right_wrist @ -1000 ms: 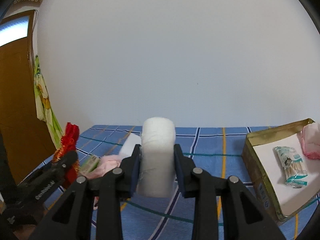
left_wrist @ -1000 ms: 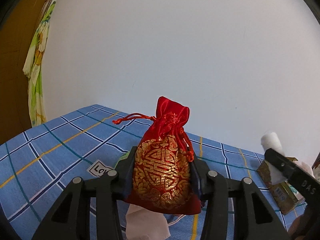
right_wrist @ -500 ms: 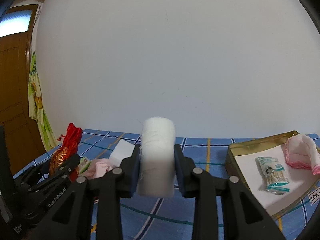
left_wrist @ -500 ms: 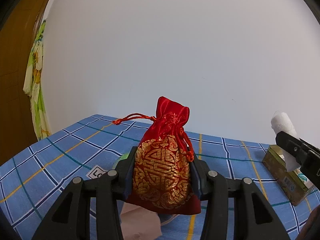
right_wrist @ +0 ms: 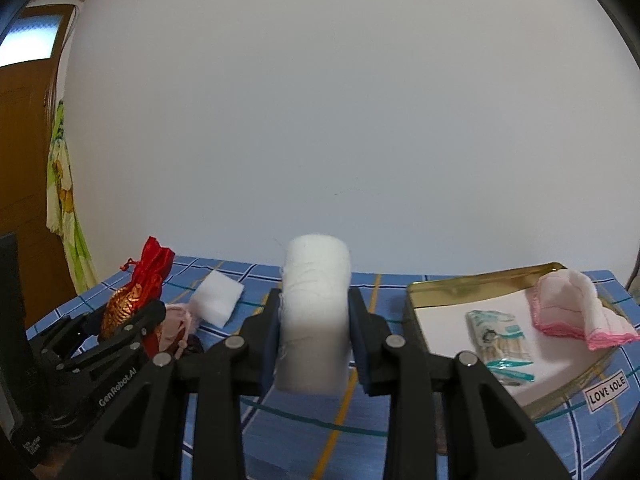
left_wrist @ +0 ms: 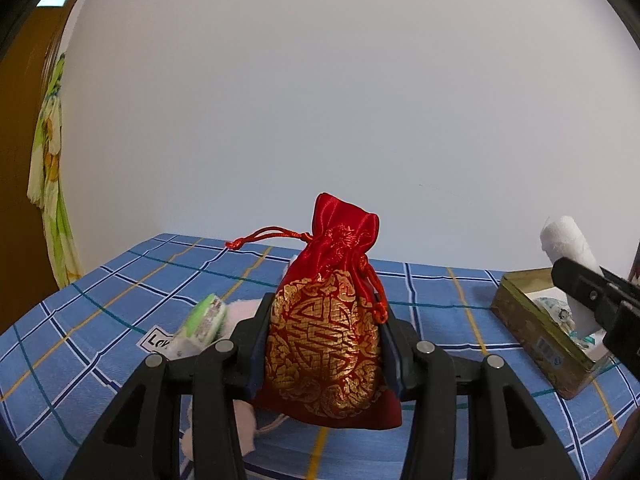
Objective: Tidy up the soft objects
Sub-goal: 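Carry the pouch with the left tool into the tin and release it while the right tool carries the roll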
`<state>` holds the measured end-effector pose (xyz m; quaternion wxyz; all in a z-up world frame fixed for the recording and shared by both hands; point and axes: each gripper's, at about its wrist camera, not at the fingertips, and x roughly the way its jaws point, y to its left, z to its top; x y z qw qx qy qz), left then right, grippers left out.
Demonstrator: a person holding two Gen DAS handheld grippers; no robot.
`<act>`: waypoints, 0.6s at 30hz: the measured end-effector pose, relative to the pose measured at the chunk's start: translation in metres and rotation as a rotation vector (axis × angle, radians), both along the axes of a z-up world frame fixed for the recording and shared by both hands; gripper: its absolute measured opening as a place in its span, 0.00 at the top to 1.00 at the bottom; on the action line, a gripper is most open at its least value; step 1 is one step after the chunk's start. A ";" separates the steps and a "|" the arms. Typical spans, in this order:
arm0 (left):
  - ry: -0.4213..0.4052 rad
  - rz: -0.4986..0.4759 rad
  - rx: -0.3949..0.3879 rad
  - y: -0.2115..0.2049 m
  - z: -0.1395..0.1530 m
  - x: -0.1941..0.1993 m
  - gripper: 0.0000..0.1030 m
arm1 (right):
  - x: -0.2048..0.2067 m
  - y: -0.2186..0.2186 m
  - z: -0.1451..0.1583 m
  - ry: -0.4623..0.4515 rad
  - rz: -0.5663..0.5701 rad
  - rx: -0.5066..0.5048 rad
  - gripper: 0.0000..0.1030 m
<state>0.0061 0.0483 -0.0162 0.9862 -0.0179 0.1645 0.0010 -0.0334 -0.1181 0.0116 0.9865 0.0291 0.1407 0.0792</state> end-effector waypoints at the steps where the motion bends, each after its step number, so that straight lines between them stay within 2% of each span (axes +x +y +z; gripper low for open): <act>1: 0.000 -0.004 0.002 -0.003 0.000 -0.002 0.52 | -0.001 -0.002 0.000 -0.001 -0.002 0.002 0.69; 18: 0.014 -0.083 -0.018 -0.045 0.002 -0.006 0.52 | -0.012 -0.038 0.005 -0.028 -0.070 0.009 0.69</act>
